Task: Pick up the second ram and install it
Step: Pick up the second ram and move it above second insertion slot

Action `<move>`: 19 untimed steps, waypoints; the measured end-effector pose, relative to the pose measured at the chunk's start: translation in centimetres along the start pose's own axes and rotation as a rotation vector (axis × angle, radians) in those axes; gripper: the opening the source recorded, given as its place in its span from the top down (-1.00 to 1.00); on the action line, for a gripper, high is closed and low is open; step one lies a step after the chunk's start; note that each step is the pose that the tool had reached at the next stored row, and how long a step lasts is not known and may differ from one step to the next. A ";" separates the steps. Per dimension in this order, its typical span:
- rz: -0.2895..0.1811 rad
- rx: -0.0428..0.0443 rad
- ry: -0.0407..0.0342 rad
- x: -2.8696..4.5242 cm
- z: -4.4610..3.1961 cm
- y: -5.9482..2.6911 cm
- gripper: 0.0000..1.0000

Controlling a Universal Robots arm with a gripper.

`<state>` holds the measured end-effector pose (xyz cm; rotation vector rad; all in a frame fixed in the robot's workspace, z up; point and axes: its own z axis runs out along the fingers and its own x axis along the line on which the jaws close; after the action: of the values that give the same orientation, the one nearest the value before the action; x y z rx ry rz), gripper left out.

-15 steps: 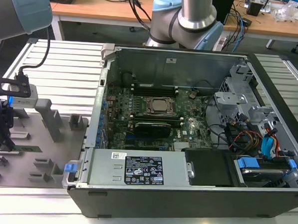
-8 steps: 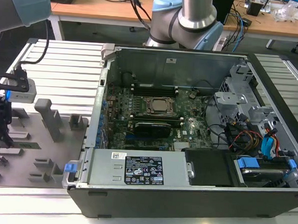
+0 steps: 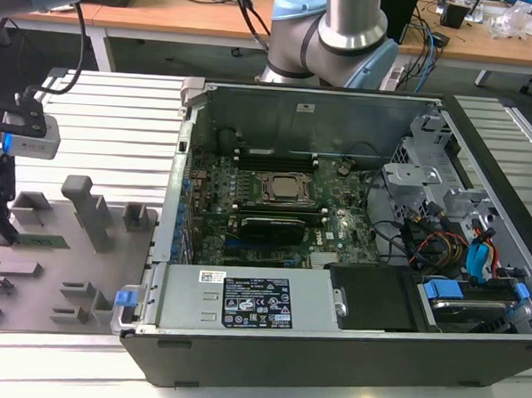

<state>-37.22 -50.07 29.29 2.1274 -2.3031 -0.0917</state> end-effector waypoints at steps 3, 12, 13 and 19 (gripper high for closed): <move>0.000 0.0002 -0.0003 -0.14 -0.23 0.02 0.73; 0.000 0.0000 0.0000 -0.57 -0.90 0.09 0.73; 0.000 0.0002 -0.0002 -0.64 -1.03 0.09 0.73; 0.000 0.0002 -0.0002 -0.81 -1.57 0.13 0.73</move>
<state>-37.22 -49.31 30.90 2.1276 -2.3033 -0.0917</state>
